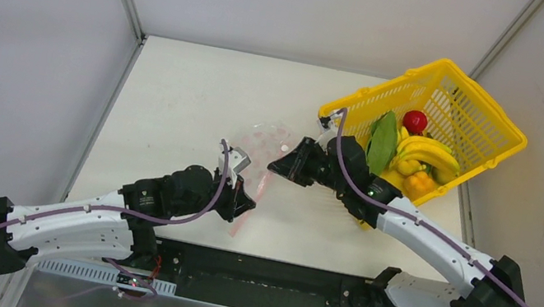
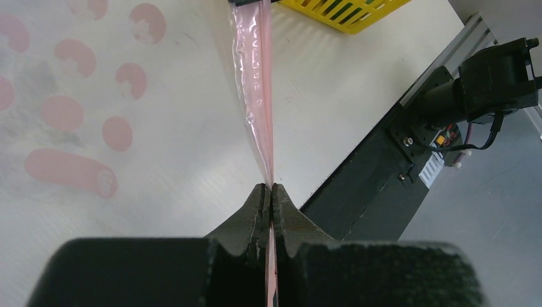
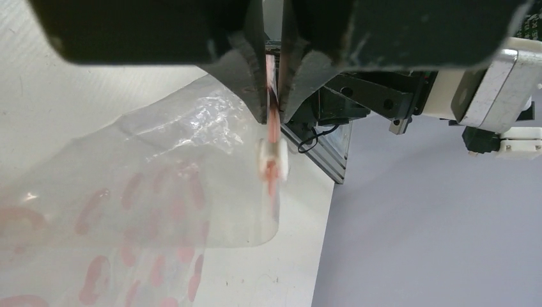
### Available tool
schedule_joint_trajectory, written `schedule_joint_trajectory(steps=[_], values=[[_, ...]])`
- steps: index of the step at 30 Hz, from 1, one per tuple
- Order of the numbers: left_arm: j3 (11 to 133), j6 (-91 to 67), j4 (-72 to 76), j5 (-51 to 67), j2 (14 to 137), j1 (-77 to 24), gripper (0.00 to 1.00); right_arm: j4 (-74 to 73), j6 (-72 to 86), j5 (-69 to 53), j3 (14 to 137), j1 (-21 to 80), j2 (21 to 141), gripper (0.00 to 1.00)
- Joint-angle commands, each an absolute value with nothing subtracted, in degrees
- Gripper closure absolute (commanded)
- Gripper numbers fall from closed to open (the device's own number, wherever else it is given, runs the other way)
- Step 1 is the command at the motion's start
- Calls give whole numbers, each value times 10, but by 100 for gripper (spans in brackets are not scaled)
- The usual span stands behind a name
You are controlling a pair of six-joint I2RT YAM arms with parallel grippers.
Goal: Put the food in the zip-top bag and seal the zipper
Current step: Open the zipper of the food storage bag at the center of the board.
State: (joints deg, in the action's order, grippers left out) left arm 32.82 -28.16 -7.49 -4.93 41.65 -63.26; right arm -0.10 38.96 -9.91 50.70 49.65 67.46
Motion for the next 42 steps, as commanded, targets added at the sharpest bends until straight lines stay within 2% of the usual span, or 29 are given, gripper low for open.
schedule_joint_trajectory(steps=[1,2,3,5,7,9,13,18,23,27,31,37,42], values=[[327,-297,-63,-51,408,-628,93,60,406,-119,509,498,678,95],[327,-297,-66,-54,408,-629,90,60,407,-120,508,498,680,100],[329,-297,-70,-59,409,-629,82,59,410,-118,508,498,681,100],[336,-298,-83,-74,412,-628,58,58,420,-113,505,498,681,100],[345,-297,-100,-89,416,-628,43,56,431,-103,505,498,678,100],[356,-293,-115,-103,423,-628,38,36,442,-74,509,499,676,100],[394,-264,-156,-116,445,-630,39,-35,436,-8,530,506,676,100],[446,-224,-214,-121,491,-637,47,-123,407,61,570,517,691,100],[475,-204,-250,-112,530,-646,50,-123,411,54,563,517,689,100],[493,-196,-264,-129,552,-674,45,-128,414,72,567,518,690,100],[505,-196,-269,-150,583,-702,45,-126,418,68,570,518,696,100],[507,-216,-293,-213,612,-714,50,-127,418,58,568,517,689,100],[497,-214,-285,-231,602,-714,58,-127,415,58,565,517,679,100]])
